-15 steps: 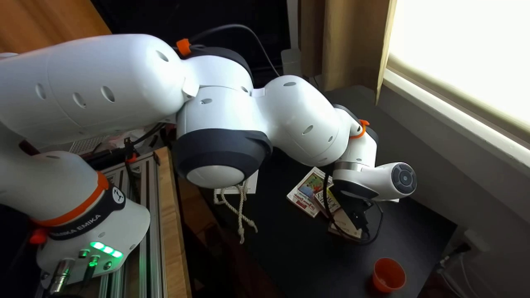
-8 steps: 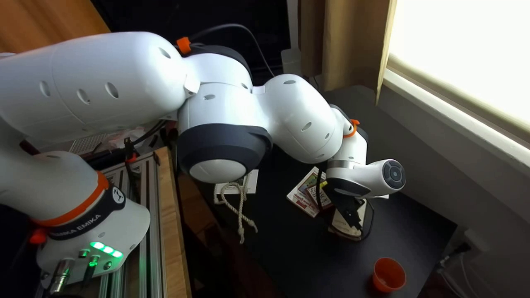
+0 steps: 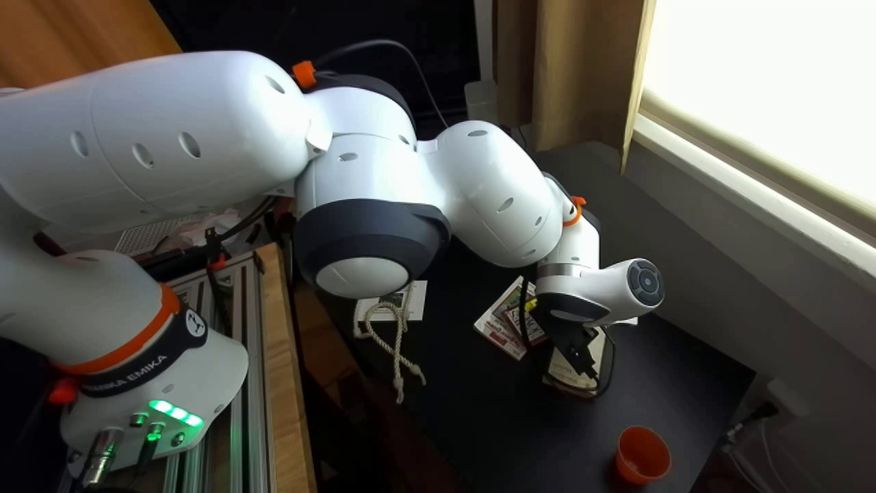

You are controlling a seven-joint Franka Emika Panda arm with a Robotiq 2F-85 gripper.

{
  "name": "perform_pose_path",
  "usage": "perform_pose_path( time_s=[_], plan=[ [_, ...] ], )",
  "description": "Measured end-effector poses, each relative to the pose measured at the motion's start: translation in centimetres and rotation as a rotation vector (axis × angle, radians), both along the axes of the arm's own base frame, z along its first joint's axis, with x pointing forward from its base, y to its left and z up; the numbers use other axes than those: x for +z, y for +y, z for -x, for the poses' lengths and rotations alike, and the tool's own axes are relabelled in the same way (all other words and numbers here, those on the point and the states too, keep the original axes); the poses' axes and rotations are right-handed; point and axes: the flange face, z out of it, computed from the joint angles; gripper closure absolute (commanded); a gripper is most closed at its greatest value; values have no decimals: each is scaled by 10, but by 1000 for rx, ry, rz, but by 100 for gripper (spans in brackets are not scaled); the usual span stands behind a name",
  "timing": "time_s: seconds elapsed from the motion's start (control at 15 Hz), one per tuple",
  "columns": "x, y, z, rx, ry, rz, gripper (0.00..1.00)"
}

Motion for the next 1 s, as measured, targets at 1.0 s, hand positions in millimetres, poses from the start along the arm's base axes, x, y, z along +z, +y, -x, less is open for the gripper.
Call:
perform_pose_path(
  time_s=[1.0],
  plan=[
    [-3,39,2,122,5,14,0]
  ],
)
